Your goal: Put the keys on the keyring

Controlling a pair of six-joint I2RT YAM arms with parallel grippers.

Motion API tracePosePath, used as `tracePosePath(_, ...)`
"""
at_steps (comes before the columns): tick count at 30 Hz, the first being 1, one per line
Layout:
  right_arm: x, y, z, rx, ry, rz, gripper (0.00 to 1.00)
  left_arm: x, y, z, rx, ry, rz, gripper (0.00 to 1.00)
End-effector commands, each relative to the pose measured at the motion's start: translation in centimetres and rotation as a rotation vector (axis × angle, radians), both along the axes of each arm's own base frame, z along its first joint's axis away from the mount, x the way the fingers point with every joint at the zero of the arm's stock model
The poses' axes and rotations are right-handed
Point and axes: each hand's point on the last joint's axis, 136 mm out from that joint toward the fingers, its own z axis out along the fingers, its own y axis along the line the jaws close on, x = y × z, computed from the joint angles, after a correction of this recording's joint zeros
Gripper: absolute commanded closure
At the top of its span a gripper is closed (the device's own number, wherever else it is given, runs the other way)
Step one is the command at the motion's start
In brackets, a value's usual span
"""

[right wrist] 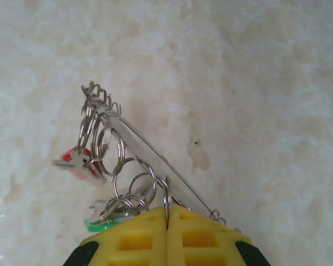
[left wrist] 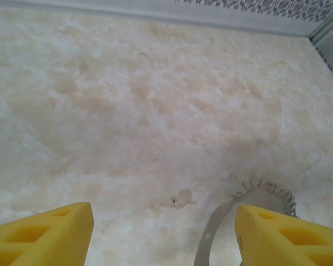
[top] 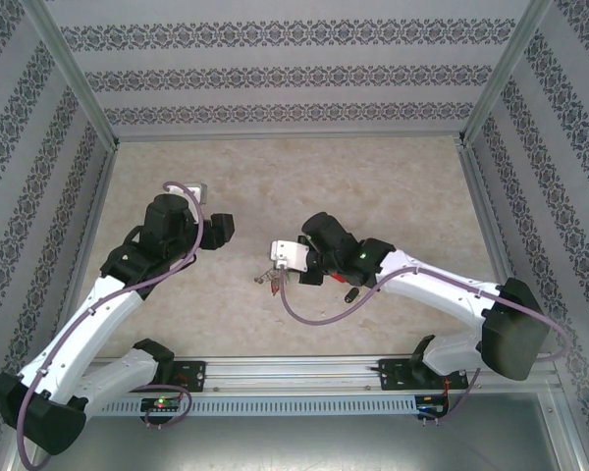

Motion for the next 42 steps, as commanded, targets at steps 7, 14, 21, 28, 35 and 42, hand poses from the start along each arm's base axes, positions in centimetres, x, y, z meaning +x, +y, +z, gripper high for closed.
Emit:
tracePosePath(7, -2.0, 4.0, -0.1, 0.34, 0.769, -0.1, 1.0, -2.2, -4.2, -1.3, -0.001, -0.092, -0.352, 0.32)
tracePosePath(14, -1.5, 4.9, -1.3, 0.37, 0.877, -0.159, 1.0, -6.3, -6.3, -3.7, 0.096, -0.2, -0.684, 0.3)
tracePosePath(21, -1.8, 4.5, -2.1, 0.366, 0.877, -0.191, 1.0, -6.4, -5.8, -6.0, 0.192, -0.153, -0.723, 0.32)
tracePosePath(28, -3.4, 3.4, 1.0, 0.418, 0.308, -0.023, 1.0, -5.3, -5.9, -5.0, 0.199, -0.195, -0.7, 0.42)
tracePosePath(35, -2.9, 0.8, -1.3, 0.115, -0.164, 0.013, 1.0, -2.6, -4.0, -3.1, 0.244, -0.292, -0.505, 0.43)
tracePosePath(42, -4.8, 2.3, -0.3, 0.345, 0.186, 0.04, 1.0, -2.2, -4.0, -2.7, 0.239, -0.296, -0.494, 0.42)
